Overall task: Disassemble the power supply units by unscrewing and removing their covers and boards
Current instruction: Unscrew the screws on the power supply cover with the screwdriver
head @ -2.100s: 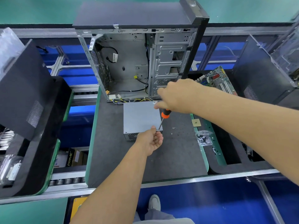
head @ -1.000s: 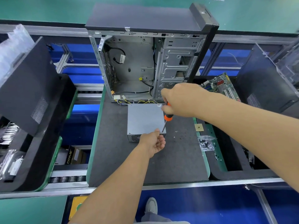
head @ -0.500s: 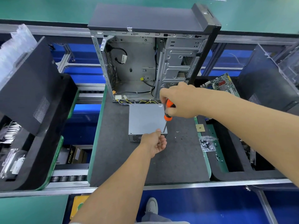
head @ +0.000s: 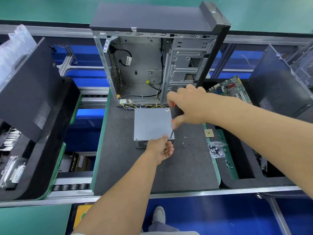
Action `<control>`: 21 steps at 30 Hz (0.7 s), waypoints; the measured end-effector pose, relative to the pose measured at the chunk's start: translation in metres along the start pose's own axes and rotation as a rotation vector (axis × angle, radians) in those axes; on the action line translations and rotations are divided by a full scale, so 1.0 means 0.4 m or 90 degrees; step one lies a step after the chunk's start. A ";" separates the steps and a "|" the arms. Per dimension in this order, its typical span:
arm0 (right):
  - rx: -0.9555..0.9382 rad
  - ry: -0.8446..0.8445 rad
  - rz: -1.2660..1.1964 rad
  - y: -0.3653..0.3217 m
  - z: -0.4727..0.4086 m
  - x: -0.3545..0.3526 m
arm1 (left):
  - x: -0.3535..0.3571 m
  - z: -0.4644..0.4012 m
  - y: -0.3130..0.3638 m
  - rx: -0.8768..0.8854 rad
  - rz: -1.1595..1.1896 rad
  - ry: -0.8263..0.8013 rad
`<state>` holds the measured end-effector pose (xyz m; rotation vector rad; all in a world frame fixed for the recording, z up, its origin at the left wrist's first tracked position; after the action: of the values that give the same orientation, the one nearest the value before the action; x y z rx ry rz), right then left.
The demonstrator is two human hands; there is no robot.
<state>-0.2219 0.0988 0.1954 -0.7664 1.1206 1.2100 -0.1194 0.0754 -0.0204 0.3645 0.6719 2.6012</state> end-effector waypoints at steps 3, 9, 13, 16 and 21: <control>0.021 0.021 0.266 -0.005 0.008 -0.016 | -0.002 0.000 0.001 -0.001 -0.004 0.007; -0.082 0.033 0.024 -0.012 -0.003 -0.005 | 0.000 0.002 0.001 0.001 -0.002 0.004; -0.028 -0.009 -0.159 0.006 0.005 -0.010 | 0.001 0.001 0.002 0.004 -0.008 0.004; 0.078 0.014 -0.060 0.015 0.012 -0.008 | 0.001 0.002 0.002 0.009 -0.008 0.005; 0.068 0.044 0.038 0.010 0.005 -0.012 | 0.001 0.001 0.002 0.010 -0.010 0.006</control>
<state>-0.2252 0.0999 0.2009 -0.7018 1.2621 1.1705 -0.1199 0.0750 -0.0197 0.3505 0.6952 2.5862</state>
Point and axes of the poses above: each hand's wrist, its own z-axis away from the middle knuckle, its own x-axis out of the palm, y = z × x, the point moved 4 cm from there along -z, towards the middle knuckle, and after that the axes turned 3 degrees about y, right-handed, at the moved point
